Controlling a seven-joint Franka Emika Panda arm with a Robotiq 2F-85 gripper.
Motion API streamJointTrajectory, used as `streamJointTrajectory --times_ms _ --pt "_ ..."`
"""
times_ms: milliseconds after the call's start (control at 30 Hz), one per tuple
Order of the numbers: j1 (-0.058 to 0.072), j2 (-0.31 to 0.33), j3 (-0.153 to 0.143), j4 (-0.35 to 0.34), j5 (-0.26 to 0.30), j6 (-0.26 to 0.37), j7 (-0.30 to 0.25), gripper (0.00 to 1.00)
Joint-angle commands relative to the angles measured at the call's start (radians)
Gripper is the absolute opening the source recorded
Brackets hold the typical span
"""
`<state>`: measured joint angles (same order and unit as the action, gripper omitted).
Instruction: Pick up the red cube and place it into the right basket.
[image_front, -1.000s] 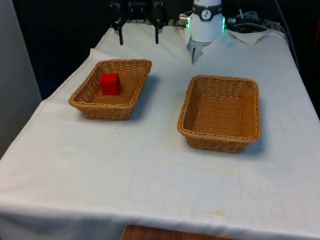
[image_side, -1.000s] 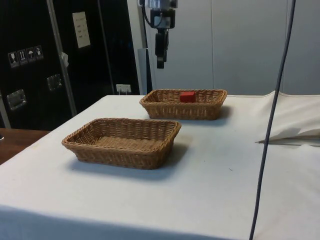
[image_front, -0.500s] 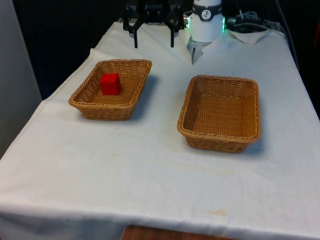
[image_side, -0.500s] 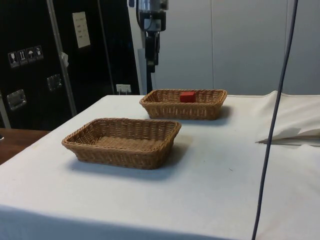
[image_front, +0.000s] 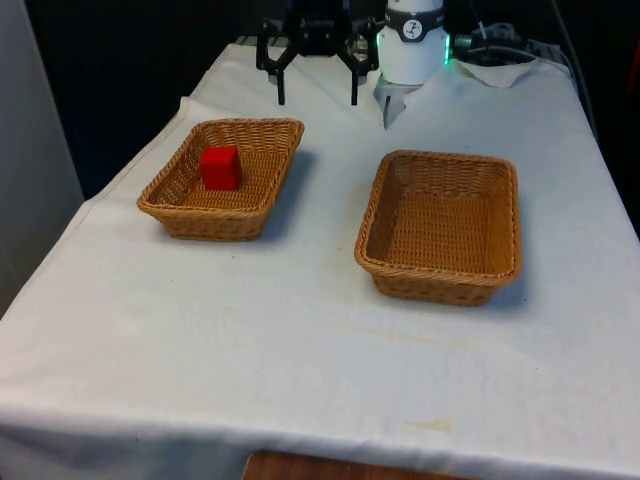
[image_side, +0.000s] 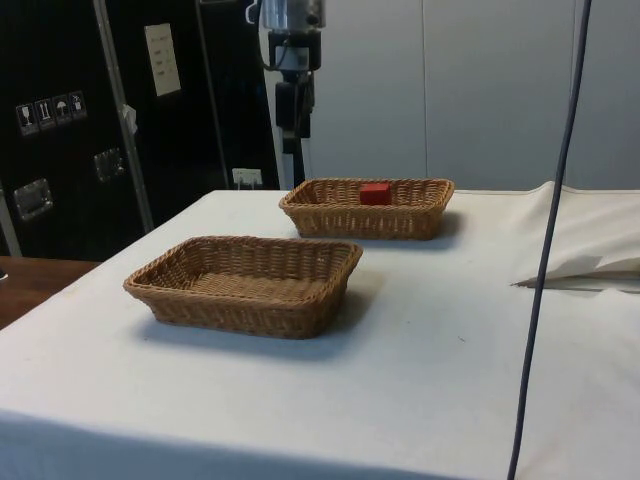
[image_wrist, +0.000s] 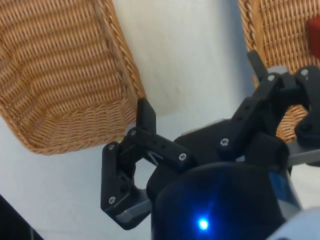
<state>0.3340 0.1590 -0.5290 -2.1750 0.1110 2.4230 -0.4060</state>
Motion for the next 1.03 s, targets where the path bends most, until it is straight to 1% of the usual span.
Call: streamJointTrajectory --times_ms 0,33,67,133,200,333,367,400,433,500,533,700,733,767,800,900,1000 --pt "0.002 0.008 0.002 0.004 0.004 0.006 0.014 1.00" --pt "0.002 0.010 0.003 0.005 0.004 0.006 0.020 1.00" --pt "0.000 0.004 0.004 0.002 0.000 0.001 0.015 1.00" --pt "0.003 0.014 0.008 0.008 0.004 0.006 0.036 1.00" --pt "0.003 0.020 0.015 0.011 0.003 0.006 0.059 1.00" --pt "0.003 0.026 0.025 0.016 0.002 0.005 0.087 1.00" --pt "0.000 0.021 0.024 0.013 0.000 0.001 0.075 1.00" --pt "0.004 0.028 0.027 0.017 0.001 0.005 0.095 1.00" --pt "0.003 0.030 0.032 0.019 0.001 0.005 0.108 1.00" --pt "0.004 0.031 0.035 0.019 0.000 0.004 0.116 1.00" --pt "0.005 0.032 0.041 0.020 -0.001 0.004 0.131 1.00" --pt "0.006 0.032 0.060 0.022 -0.006 0.004 0.165 1.00" --pt "0.001 0.027 0.061 0.018 0.000 0.001 0.151 1.00" --pt "0.007 0.033 0.063 0.023 -0.009 0.004 0.172 1.00" --pt "0.008 0.034 0.071 0.024 -0.013 0.004 0.184 1.00" --pt "0.002 0.033 0.075 0.025 -0.012 0.002 0.180 1.00" --pt "0.002 0.033 0.074 0.025 -0.009 0.002 0.177 1.00"
